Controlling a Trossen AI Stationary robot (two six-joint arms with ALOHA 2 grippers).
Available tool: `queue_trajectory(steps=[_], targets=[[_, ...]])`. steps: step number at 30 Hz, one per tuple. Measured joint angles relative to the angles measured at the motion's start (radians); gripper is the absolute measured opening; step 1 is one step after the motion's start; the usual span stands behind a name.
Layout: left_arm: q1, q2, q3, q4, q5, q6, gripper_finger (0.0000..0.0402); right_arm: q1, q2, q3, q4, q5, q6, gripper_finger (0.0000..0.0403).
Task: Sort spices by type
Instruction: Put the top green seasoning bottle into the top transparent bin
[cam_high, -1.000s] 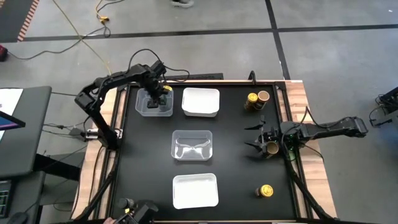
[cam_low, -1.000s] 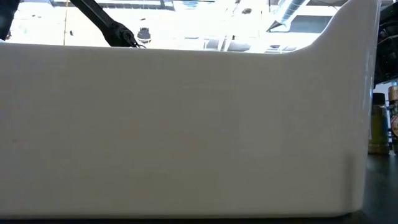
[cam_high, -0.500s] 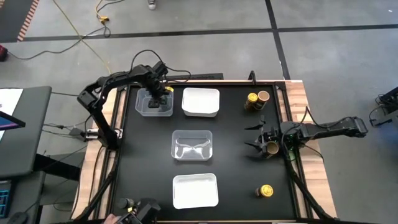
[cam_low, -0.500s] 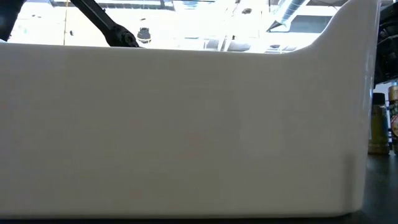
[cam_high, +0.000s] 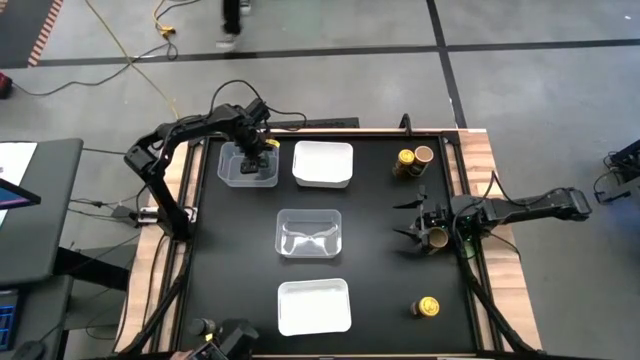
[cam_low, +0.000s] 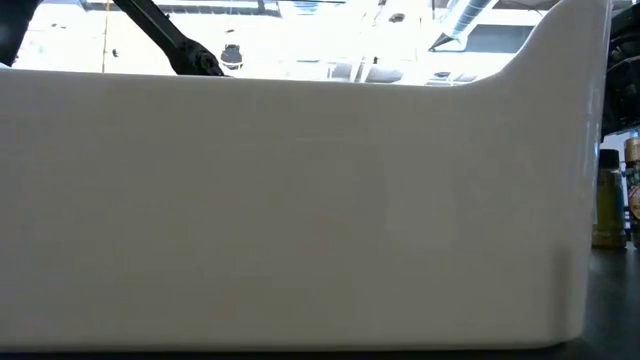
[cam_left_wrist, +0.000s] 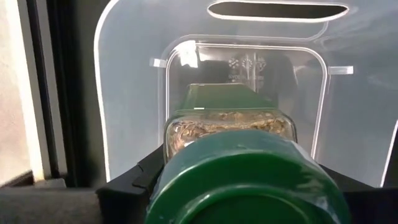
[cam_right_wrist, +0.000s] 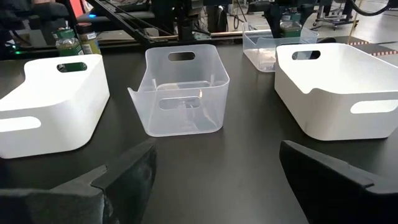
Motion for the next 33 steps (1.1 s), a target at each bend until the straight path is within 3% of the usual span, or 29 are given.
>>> queue_trajectory(steps=[19,33], targets=[[0.000,0.015,0.000,0.005,-0.005,0.045,0.0204,0.000,0.000,0.000,0.000,0.000,0.000,0.0364],[-0.003,0.015,0.000,0.007,-0.026,0.038,0.0231,0.000,0.000,0.000,0.000,0.000,0.000,0.0364]])
